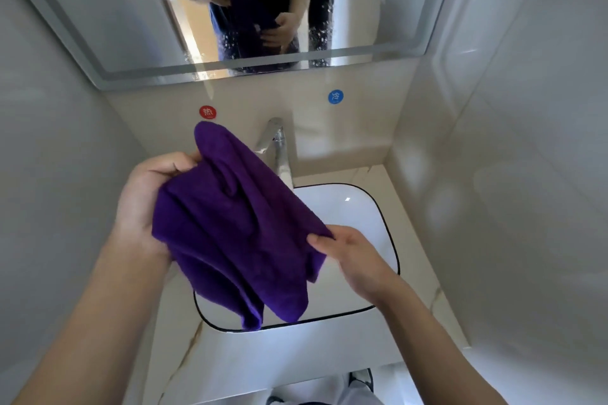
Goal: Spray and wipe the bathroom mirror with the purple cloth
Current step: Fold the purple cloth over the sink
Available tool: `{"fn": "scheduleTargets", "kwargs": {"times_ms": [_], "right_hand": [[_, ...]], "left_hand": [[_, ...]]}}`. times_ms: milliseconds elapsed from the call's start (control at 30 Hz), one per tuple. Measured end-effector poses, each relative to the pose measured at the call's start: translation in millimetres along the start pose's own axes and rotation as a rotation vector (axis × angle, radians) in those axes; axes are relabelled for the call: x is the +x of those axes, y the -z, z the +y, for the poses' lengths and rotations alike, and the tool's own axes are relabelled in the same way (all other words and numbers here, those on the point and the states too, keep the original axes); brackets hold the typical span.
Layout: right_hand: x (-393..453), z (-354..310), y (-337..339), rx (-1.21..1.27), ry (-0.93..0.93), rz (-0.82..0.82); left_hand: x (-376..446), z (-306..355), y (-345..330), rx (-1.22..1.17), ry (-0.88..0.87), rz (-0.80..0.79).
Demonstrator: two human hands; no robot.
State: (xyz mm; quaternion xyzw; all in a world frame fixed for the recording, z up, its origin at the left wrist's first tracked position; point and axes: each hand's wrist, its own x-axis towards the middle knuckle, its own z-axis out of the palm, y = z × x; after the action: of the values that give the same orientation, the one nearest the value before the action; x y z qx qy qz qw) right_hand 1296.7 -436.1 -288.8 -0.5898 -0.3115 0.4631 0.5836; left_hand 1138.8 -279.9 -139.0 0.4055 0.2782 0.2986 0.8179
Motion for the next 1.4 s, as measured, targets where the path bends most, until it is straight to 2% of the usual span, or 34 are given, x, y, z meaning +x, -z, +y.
{"fn": "scheduleTargets", "kwargs": {"times_ms": [200,300,467,567,733,800,867,1000,1067,1133,1233,1300,1400], "right_hand": [[-16.1,-50.6,9.3,0.102,0.058,0.036],[-26.2,-90.7,-2.1,0.090,0.136,-0.022],[-31.9,-135.8,-23.7,0.044,0.227,-0.089],[-34.6,-154.0,-30.6,0.032,0.249,-0.100],[-34.2,-177.9,-19.8,-0.179,0.253,-0.051],[-32.7,-181.8,-15.2,-0.241,0.237,-0.010],[-31.0,-181.6,-13.5,-0.202,0.231,0.027],[-24.4,-182.1,-28.5,0.004,0.209,0.094],[-20.0,-185.0,-40.6,0.090,0.198,0.112],[-14.3,-188.5,-50.2,0.153,0.189,0.106],[-7.7,-192.9,-60.5,0.206,0.206,0.052],[-5.4,-195.7,-64.5,0.248,0.232,0.034],[-1.4,-197.2,-61.8,0.277,0.268,0.085]], "left_hand": [[25.0,3.3,70.0,-0.020,0.106,0.244],[33.7,-17.4,87.7,-0.094,0.236,0.196],[56.4,-59.1,107.7,-0.096,0.373,0.259],[65.6,-78.7,105.9,-0.051,0.422,0.205],[64.1,-82.5,98.8,0.166,0.372,-0.005],[63.2,-78.6,102.0,0.292,0.346,-0.050],[65.9,-79.9,108.1,0.343,0.330,-0.050],[70.4,-103.5,114.3,0.127,0.325,0.126],[66.2,-123.0,111.3,0.005,0.390,0.190],[56.4,-142.1,104.3,-0.018,0.451,0.241],[39.3,-161.5,91.4,-0.102,0.551,0.204],[28.2,-166.2,81.5,-0.257,0.609,0.100],[10.7,-159.1,60.7,-0.318,0.566,0.049]]}}
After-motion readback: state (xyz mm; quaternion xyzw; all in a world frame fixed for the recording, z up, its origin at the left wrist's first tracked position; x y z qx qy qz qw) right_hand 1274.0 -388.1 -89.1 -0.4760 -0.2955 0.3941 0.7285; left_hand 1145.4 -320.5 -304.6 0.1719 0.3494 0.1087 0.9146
